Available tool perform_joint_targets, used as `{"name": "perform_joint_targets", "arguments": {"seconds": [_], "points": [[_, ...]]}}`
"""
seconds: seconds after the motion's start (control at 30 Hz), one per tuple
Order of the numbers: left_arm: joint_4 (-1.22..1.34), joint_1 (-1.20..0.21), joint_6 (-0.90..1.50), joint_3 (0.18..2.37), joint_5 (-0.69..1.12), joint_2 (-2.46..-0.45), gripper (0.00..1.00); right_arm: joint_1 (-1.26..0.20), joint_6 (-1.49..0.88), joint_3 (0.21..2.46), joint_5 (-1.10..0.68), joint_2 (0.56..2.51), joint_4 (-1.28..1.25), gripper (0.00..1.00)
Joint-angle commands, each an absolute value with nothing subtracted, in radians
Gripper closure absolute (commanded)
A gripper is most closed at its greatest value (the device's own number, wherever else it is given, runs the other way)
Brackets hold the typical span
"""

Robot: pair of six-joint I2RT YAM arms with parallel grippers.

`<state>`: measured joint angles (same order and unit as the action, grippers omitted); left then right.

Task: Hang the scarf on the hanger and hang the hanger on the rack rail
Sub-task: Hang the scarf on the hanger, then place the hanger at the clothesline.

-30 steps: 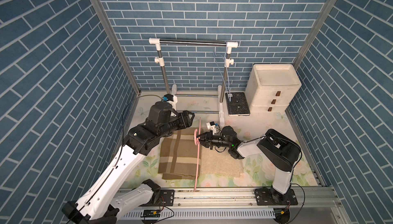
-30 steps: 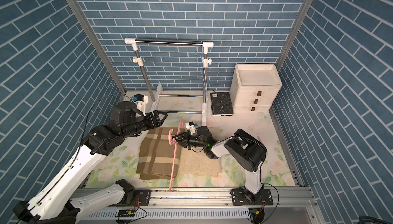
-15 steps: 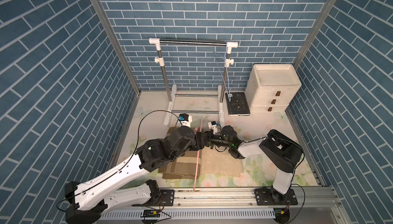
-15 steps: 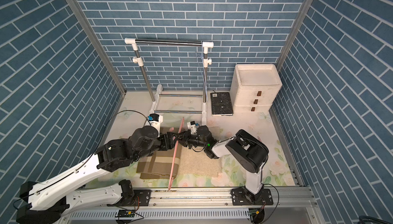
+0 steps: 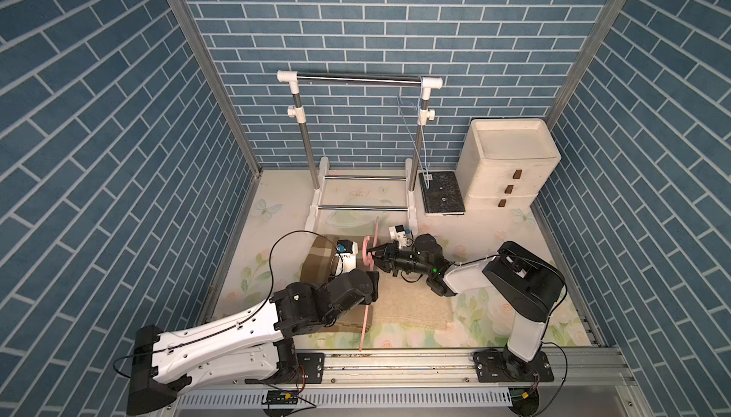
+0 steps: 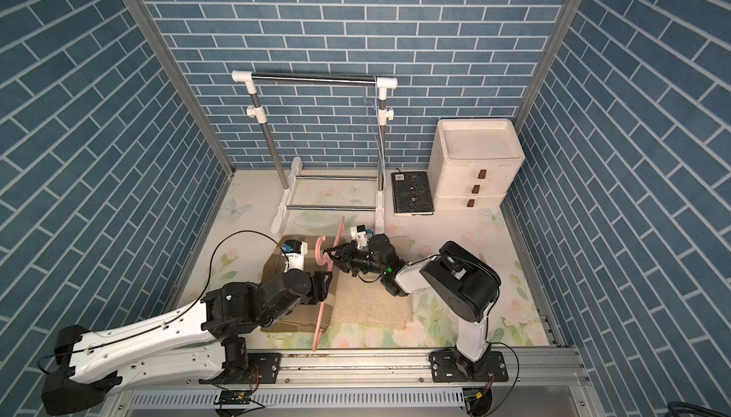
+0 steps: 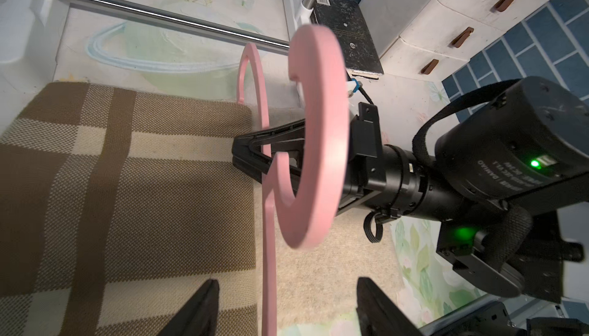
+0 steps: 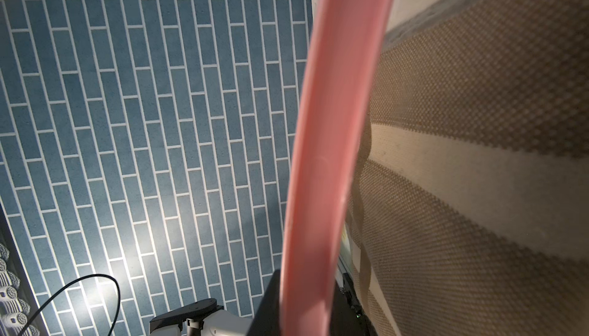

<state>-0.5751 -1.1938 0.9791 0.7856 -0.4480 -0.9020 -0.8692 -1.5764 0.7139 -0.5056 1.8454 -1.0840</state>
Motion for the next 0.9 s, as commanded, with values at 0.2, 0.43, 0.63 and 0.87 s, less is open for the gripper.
{"name": "perform_joint_targets", "arguments": {"seconds": [0.2,0.43,0.63,0.87], "points": [[-0.461,-1.198,0.926,0.774,-0.518,-0.898,0.34,-0.85,-1.584,0.7,-0.45,1.833,-1.09,1.0],[-0.419,-1.149,0.822,0.85,-0.544,-0.93,0.56,-0.85,-1.568,0.708,-0.464,1.827,-1.073,1.0],[-0.357,-1.095,0.77,0.85,-0.484,-0.974,0.73,-0.851,-1.554,0.723,-0.477,1.823,-1.062,1.0],[-0.379,-1.067,0.738,0.896,-0.474,-0.979,1.0,-0.848,-1.535,0.727,-0.478,1.807,-1.064,0.94]]}}
